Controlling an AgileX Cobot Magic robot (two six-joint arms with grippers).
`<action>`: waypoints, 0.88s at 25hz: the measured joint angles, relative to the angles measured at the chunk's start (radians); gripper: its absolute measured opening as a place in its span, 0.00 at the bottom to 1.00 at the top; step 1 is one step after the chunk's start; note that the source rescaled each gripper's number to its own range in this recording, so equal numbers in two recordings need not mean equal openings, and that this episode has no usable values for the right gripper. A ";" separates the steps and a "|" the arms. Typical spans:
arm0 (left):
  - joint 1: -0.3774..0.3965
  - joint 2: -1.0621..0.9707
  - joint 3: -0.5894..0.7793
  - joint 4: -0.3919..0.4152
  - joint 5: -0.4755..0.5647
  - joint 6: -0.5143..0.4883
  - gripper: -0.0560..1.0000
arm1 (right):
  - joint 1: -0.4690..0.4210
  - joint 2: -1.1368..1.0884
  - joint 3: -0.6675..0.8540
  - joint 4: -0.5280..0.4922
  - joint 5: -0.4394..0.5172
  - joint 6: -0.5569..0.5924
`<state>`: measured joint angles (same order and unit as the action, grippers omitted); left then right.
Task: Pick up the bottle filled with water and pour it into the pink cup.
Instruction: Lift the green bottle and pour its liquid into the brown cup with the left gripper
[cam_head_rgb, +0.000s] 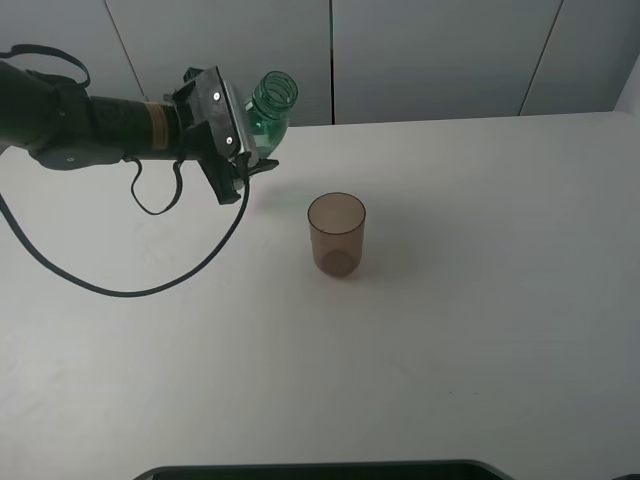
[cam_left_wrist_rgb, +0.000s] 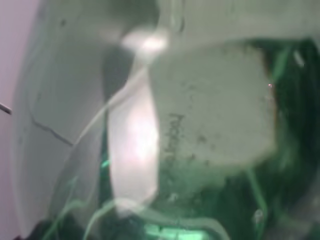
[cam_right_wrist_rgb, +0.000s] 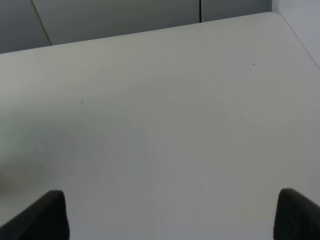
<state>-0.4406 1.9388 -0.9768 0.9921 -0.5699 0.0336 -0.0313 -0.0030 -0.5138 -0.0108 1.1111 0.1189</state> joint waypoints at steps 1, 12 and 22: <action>-0.008 0.000 -0.006 -0.002 0.011 0.014 0.06 | 0.000 0.000 0.000 0.000 0.000 0.000; -0.084 0.000 -0.054 -0.019 0.101 0.188 0.06 | 0.000 0.000 0.000 0.000 0.000 0.000; -0.115 0.000 -0.054 -0.062 0.176 0.394 0.06 | 0.000 0.000 0.000 0.000 0.000 0.000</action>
<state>-0.5555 1.9388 -1.0312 0.9301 -0.3936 0.4271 -0.0313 -0.0030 -0.5138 -0.0108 1.1111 0.1189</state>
